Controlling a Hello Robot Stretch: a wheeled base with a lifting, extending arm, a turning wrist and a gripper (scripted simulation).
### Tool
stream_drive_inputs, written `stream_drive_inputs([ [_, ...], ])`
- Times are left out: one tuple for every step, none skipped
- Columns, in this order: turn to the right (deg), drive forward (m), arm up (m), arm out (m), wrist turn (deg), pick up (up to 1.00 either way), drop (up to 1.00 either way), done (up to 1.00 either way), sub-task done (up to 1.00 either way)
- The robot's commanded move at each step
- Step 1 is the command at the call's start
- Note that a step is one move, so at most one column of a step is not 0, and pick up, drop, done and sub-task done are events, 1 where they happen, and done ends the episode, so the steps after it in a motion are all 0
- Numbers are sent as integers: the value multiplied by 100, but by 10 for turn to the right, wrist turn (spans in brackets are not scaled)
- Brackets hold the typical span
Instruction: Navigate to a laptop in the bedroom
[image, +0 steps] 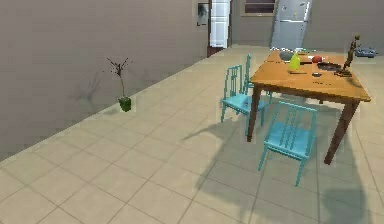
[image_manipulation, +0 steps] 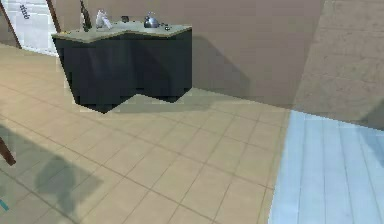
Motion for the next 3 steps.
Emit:
stream_drive_inputs([
  [0,100,0,0,0,0,0,0,0],
  [-30,0,0,0,0,0,0,0,0],
  [0,100,0,0,0,0,0,0,0],
])
